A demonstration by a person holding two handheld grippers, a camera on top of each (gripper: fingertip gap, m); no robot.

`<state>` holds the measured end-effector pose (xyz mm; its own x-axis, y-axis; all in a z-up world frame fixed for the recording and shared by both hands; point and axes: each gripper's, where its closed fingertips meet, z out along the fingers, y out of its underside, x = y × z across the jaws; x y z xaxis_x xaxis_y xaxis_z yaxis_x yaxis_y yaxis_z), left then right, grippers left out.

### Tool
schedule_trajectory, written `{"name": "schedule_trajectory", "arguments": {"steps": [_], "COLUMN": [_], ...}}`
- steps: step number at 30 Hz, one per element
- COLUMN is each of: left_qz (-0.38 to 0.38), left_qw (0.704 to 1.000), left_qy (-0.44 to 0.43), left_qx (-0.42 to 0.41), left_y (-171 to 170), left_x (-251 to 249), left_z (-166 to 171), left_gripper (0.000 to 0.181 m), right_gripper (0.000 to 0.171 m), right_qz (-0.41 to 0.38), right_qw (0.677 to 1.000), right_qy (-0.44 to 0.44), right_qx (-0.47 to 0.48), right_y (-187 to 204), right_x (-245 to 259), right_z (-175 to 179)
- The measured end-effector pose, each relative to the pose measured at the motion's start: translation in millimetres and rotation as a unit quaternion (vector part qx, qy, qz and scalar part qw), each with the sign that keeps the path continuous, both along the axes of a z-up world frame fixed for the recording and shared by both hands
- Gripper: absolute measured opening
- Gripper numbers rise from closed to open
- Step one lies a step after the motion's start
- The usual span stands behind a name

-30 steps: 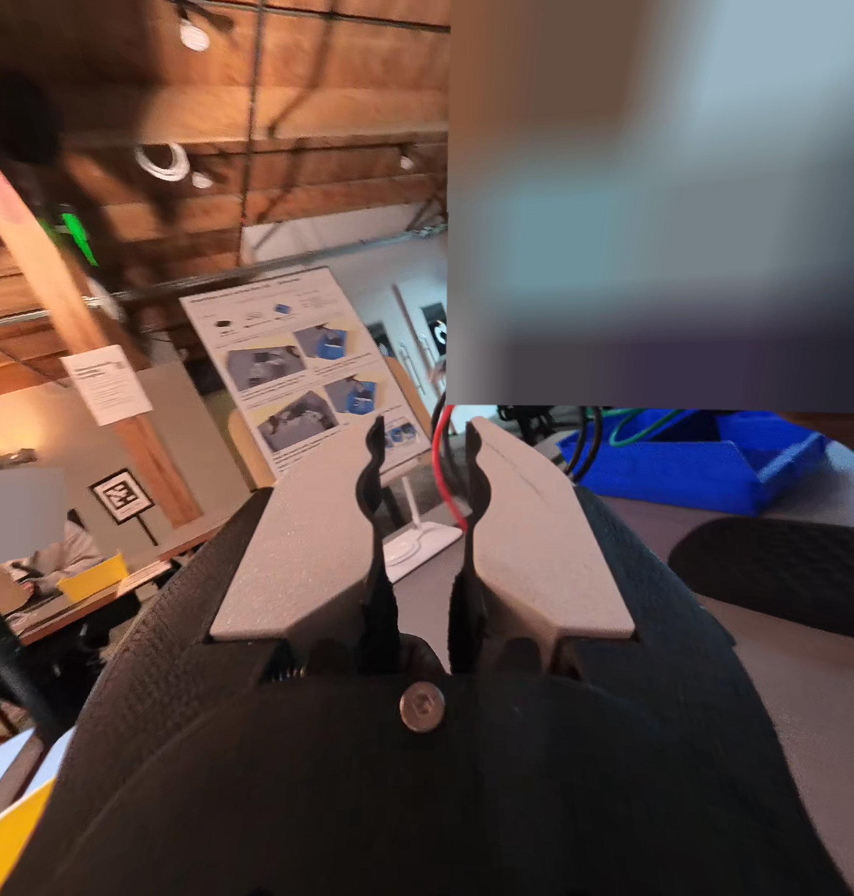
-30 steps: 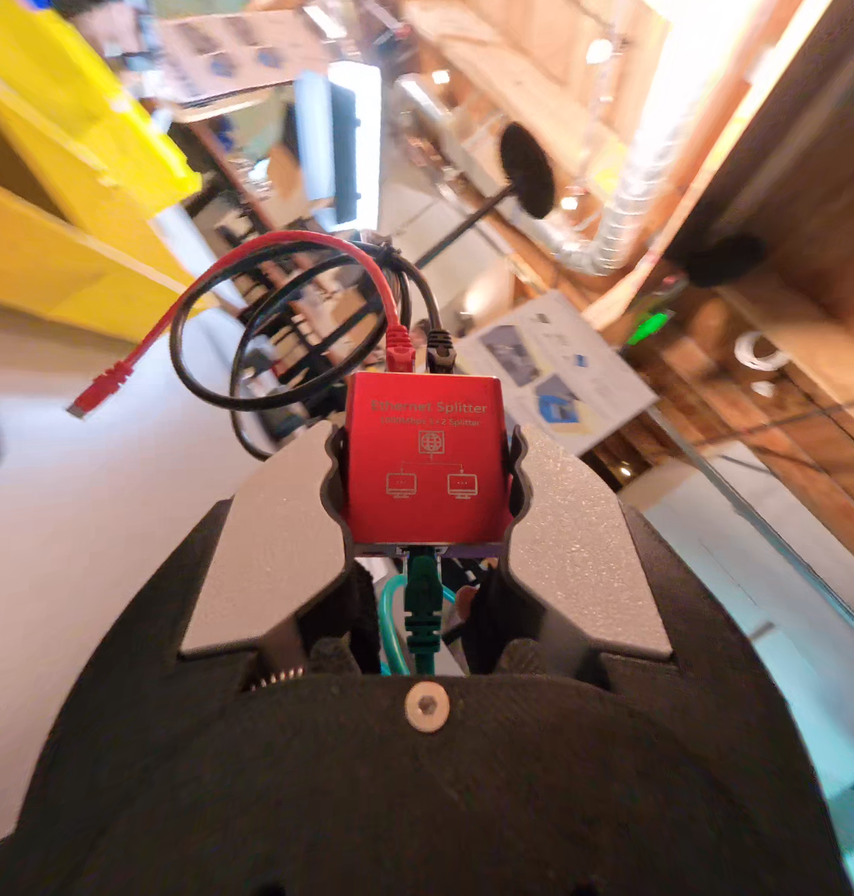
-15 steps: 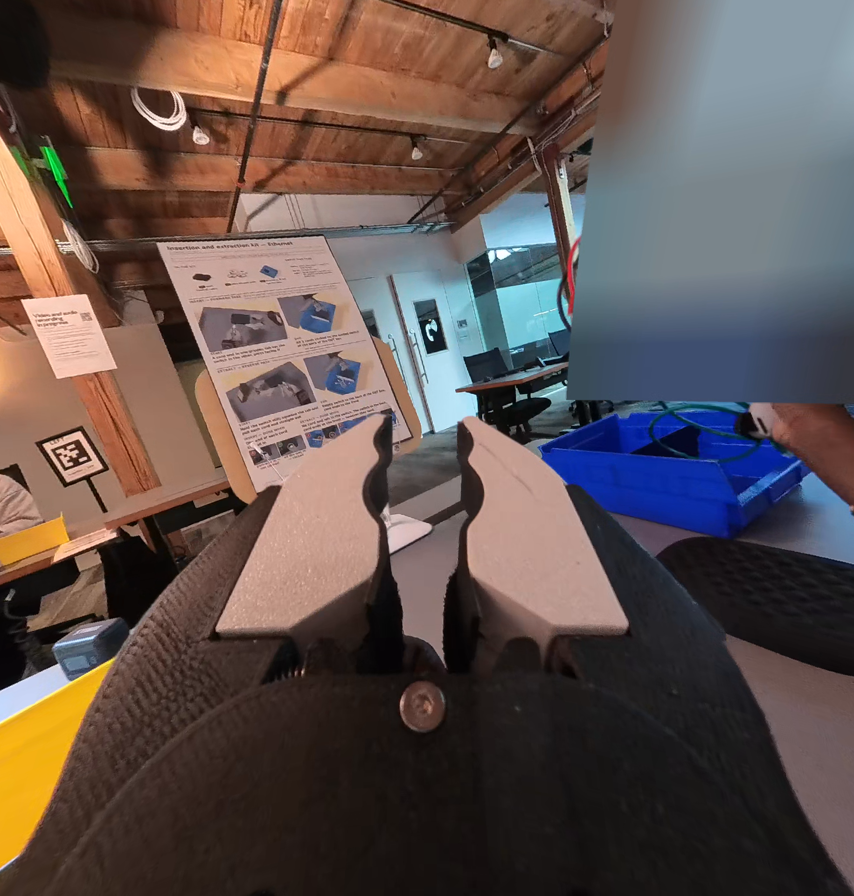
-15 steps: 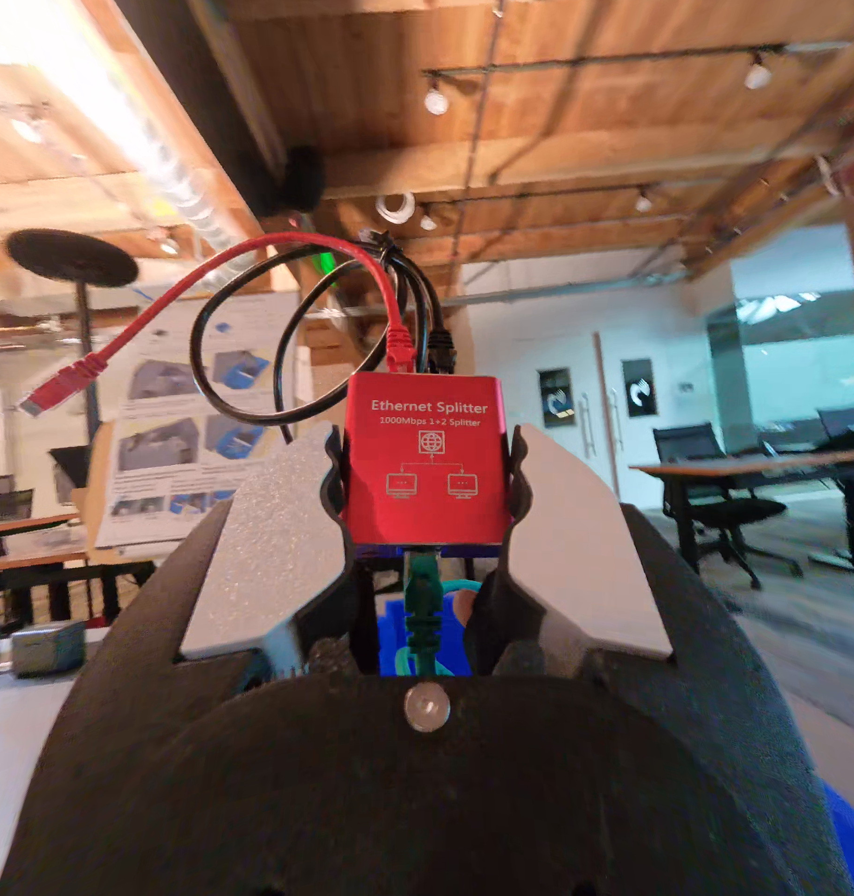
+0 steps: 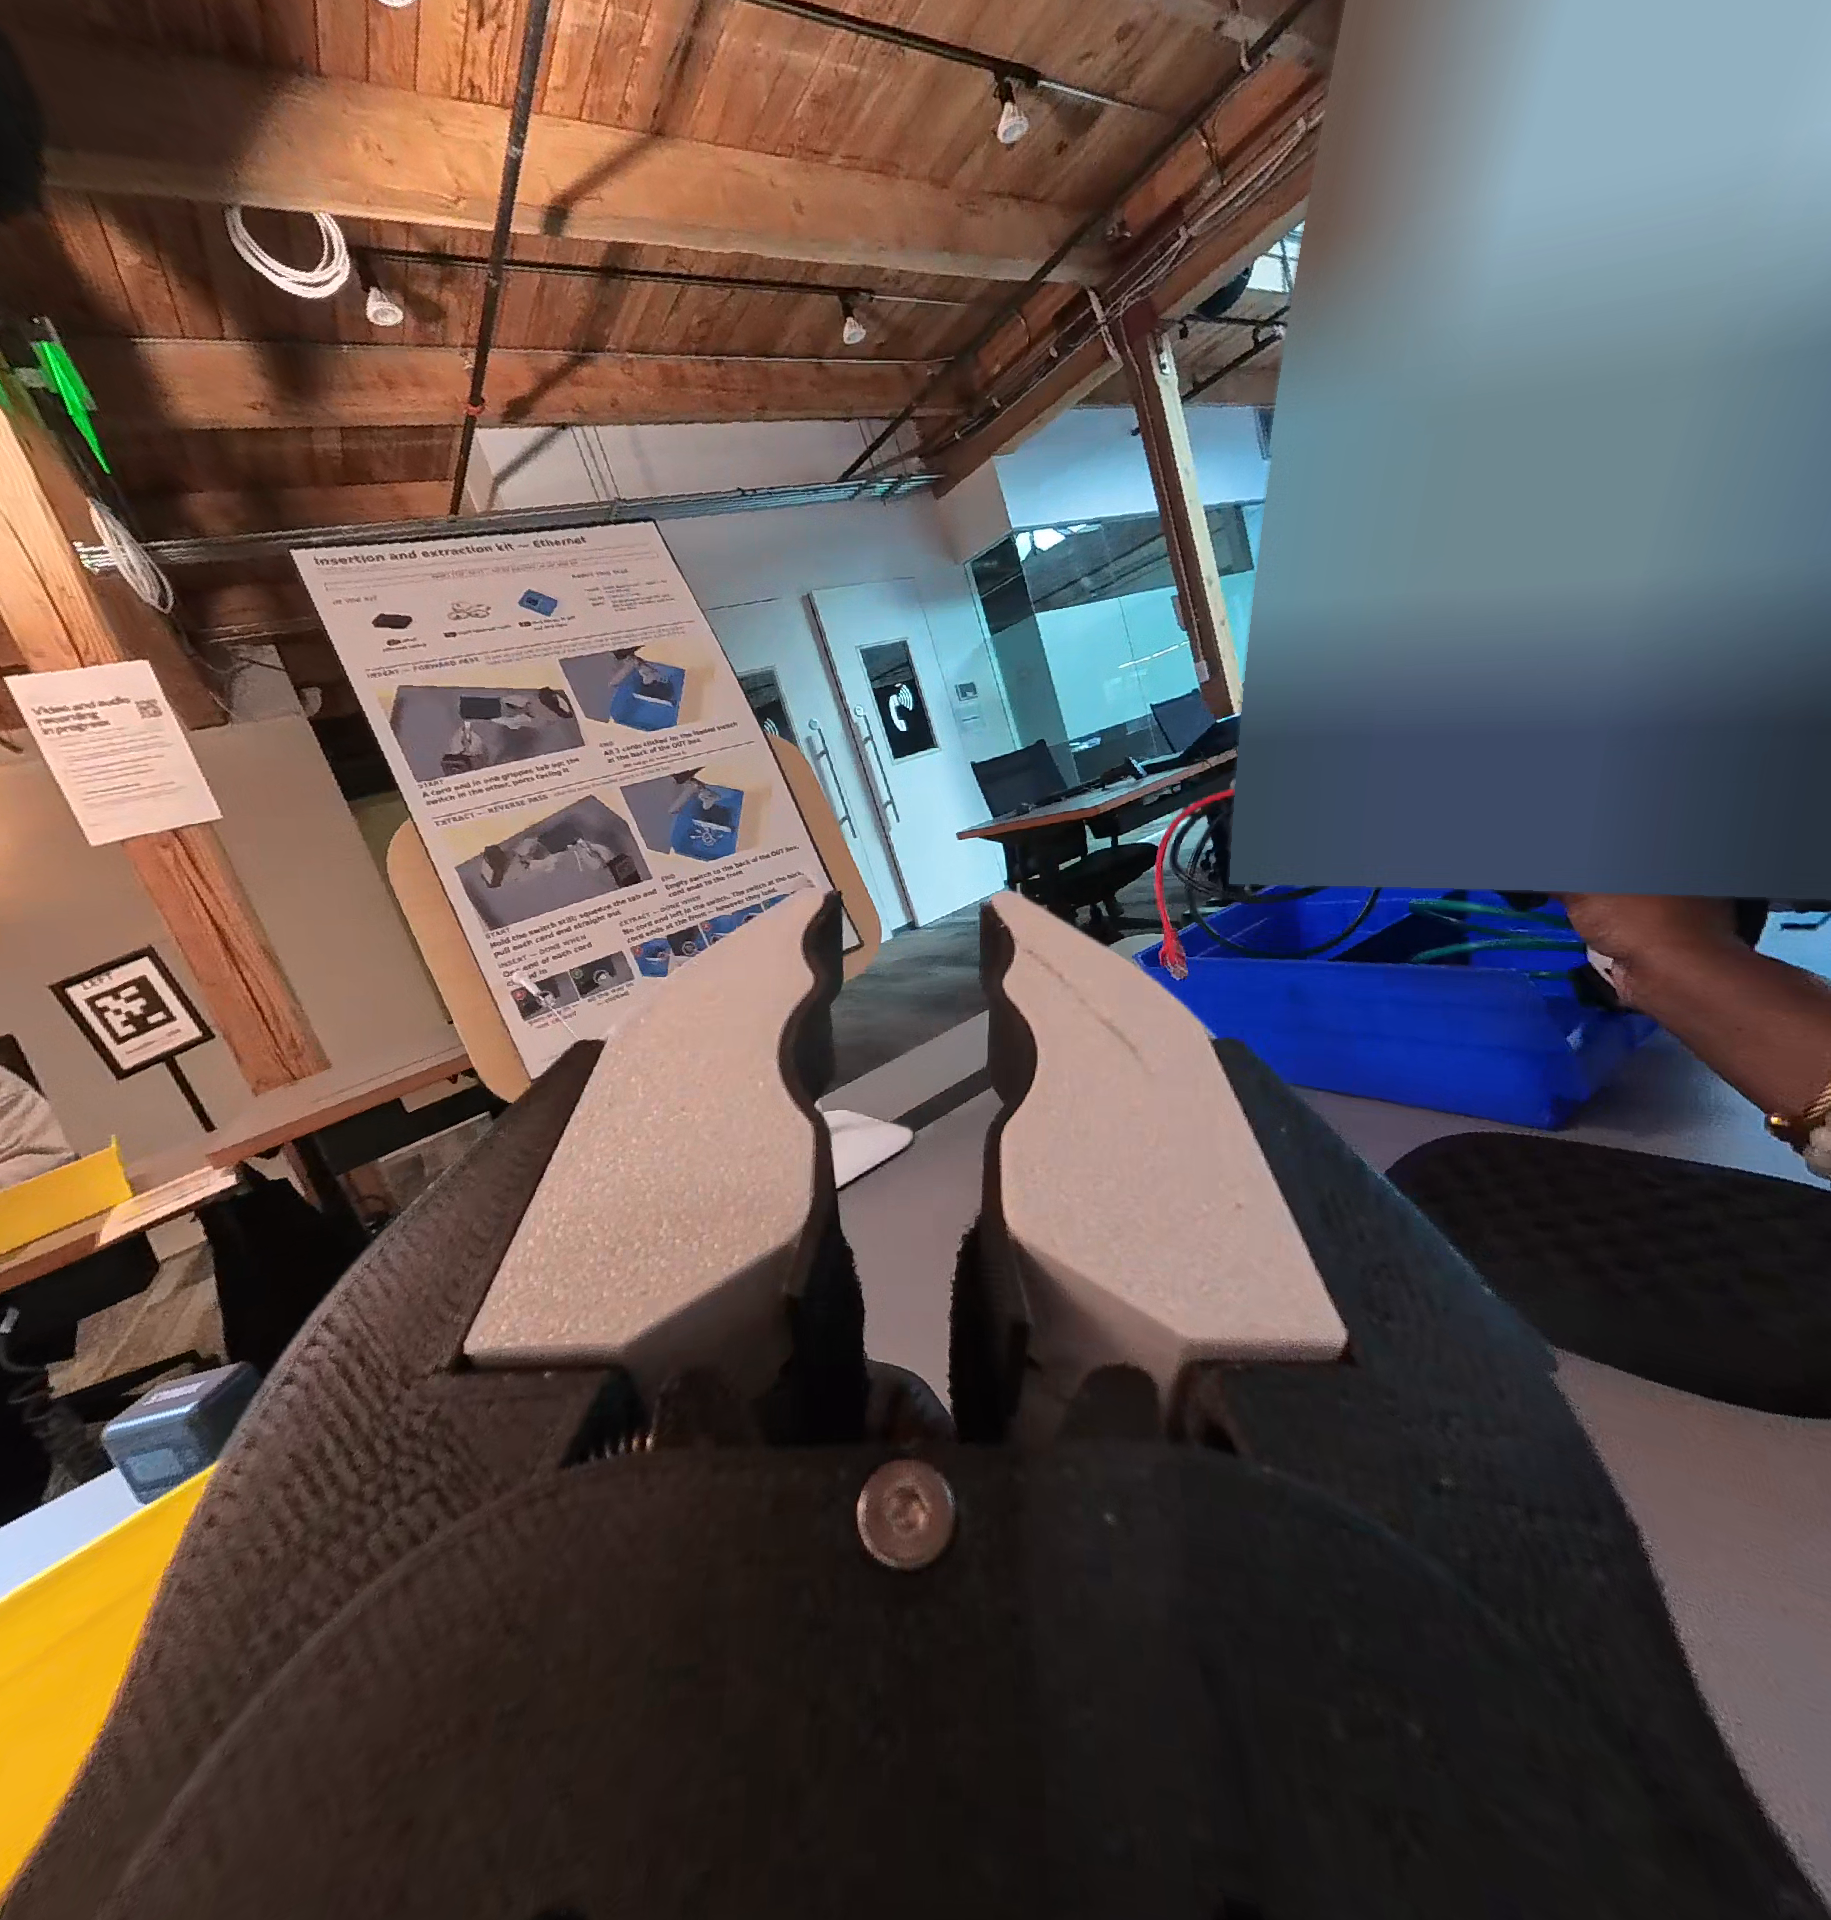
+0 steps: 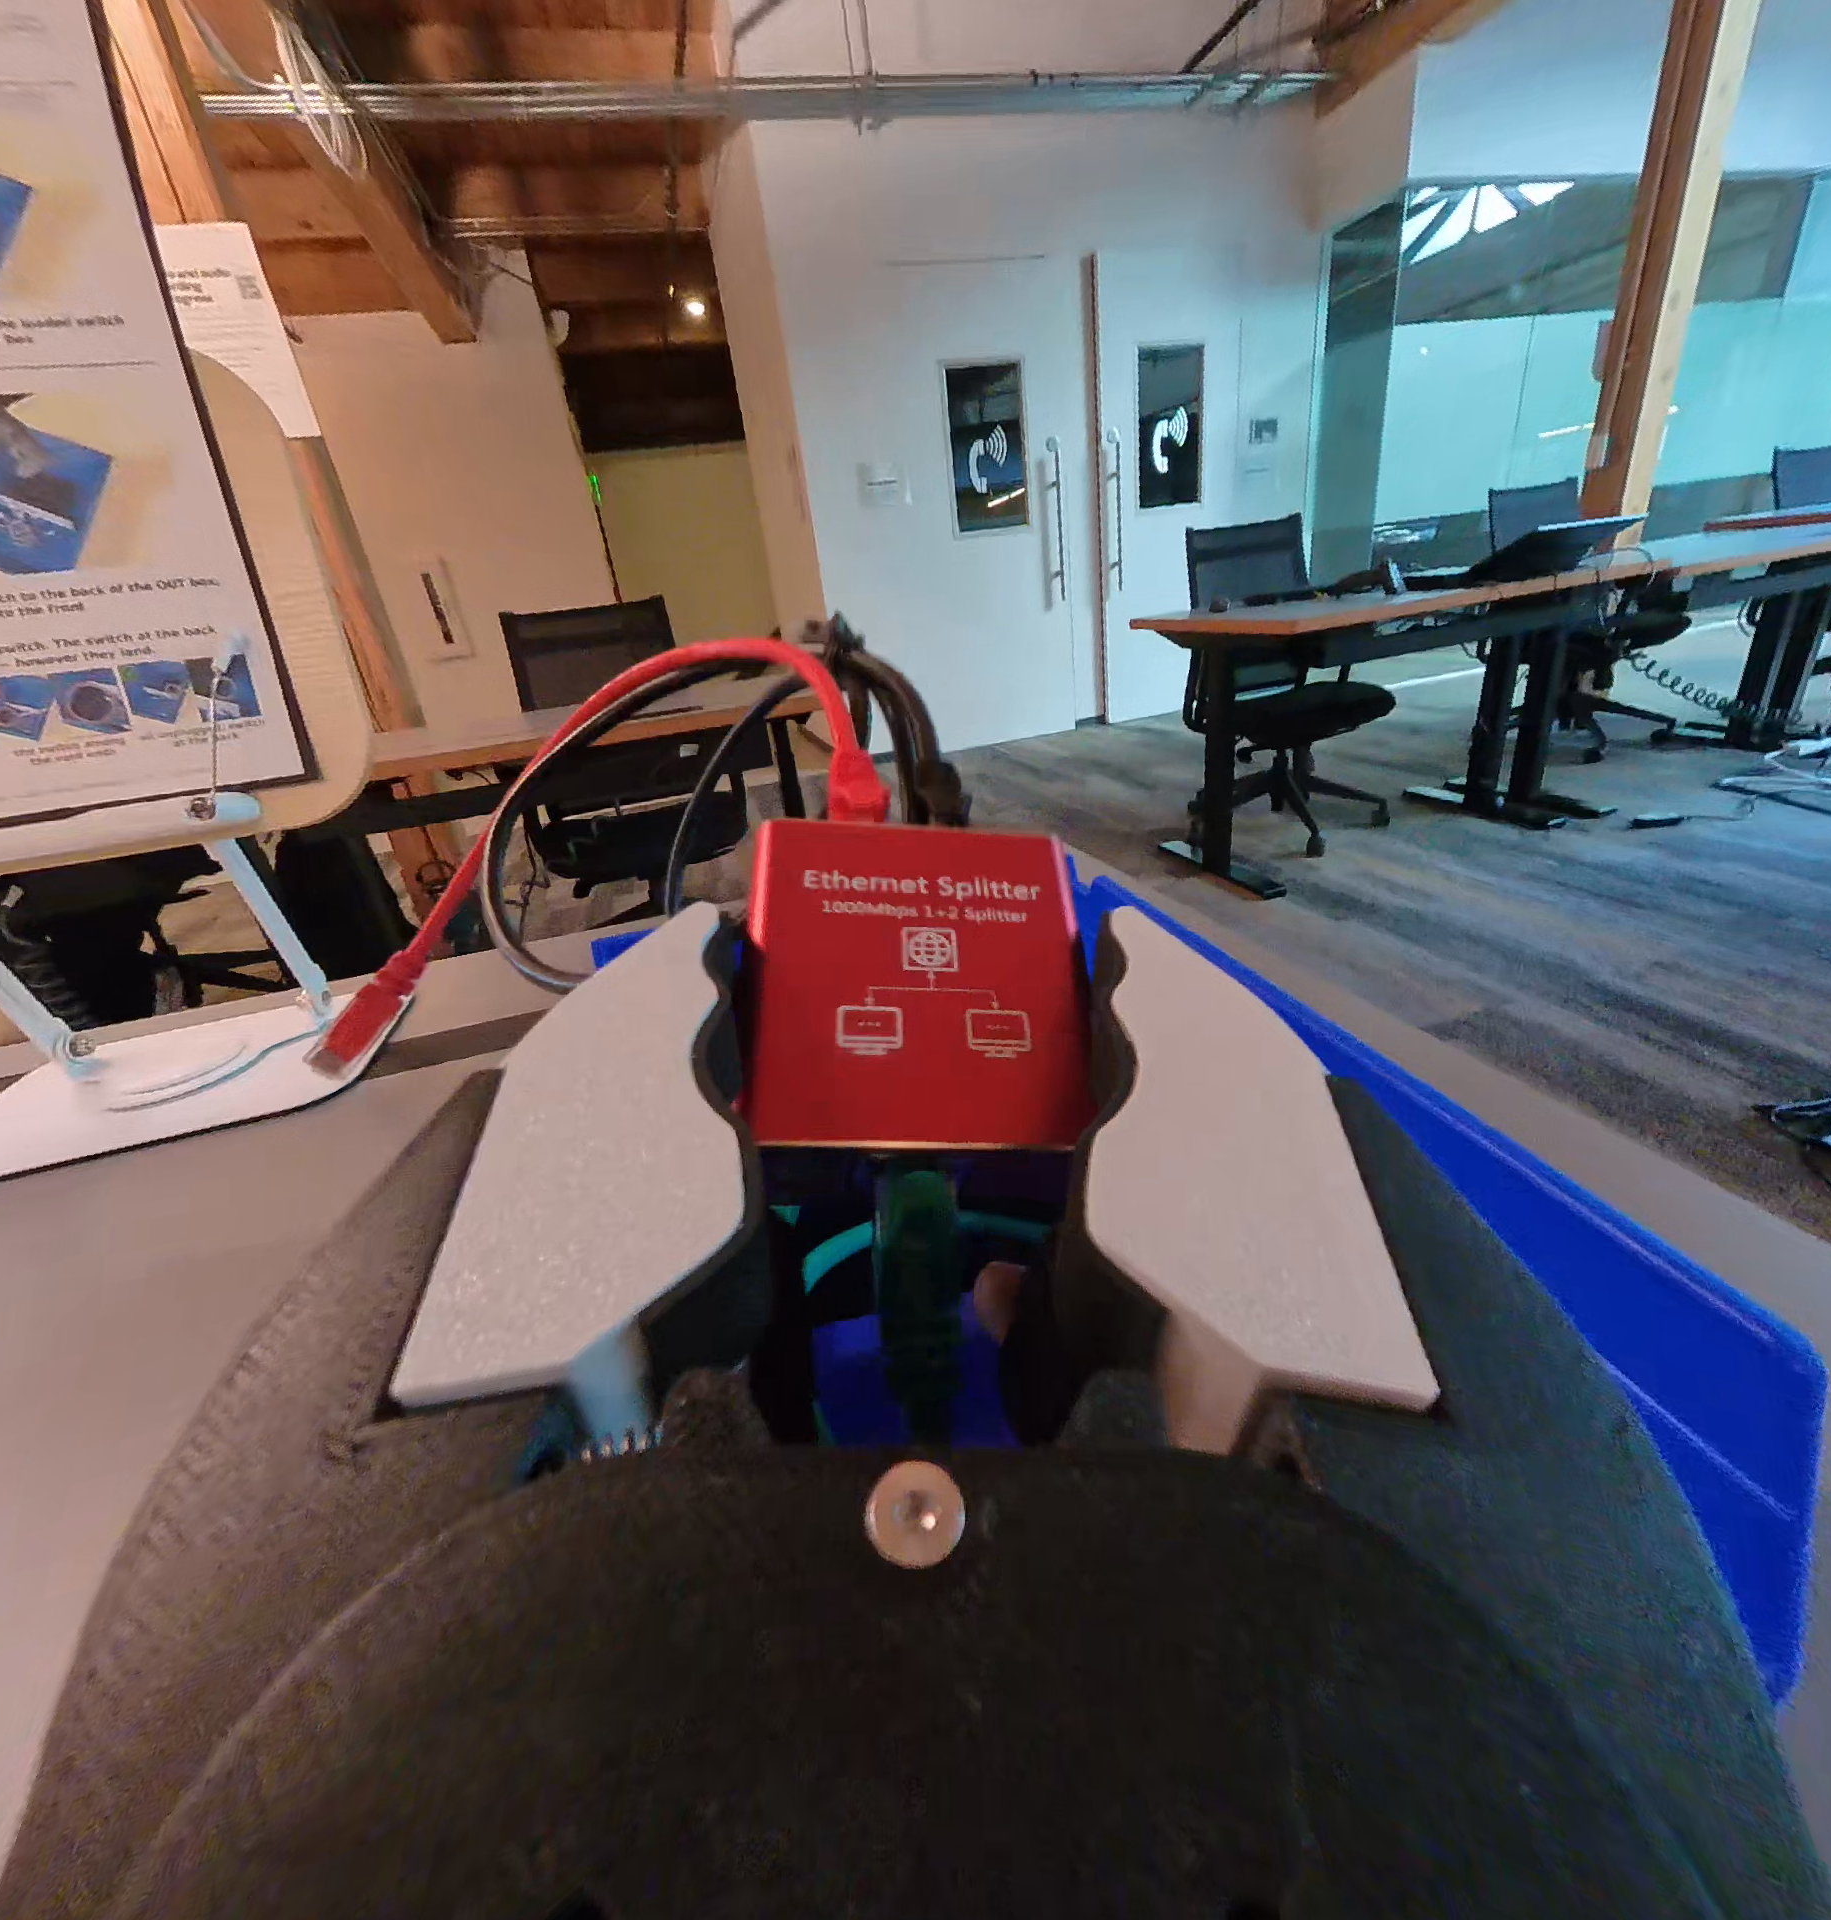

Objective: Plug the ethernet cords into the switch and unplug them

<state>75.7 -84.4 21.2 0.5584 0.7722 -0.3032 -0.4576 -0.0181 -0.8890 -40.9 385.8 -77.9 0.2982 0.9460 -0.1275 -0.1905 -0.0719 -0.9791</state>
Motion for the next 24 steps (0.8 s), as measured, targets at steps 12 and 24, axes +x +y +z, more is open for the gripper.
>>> {"name": "schedule_trajectory", "arguments": {"steps": [12,24], "left_qz": [0.025,0.112], "left_qw": [1.0,0.975], "left_qy": [-0.007,-0.179], "left_qx": [-0.009,-0.074], "left_y": [-13,-58], "left_x": [-4,-48], "left_z": [-1,-60], "left_gripper": [0.025,0.045], "right_gripper": [0.076,0.083], "right_qz": [0.031,0.263], "right_qw": [0.999,0.92], "right_qy": [0.02,-0.276], "right_qx": [-0.009,0.09], "right_y": [-3,-102], "right_x": [3,50], "right_z": [4,-31]}}
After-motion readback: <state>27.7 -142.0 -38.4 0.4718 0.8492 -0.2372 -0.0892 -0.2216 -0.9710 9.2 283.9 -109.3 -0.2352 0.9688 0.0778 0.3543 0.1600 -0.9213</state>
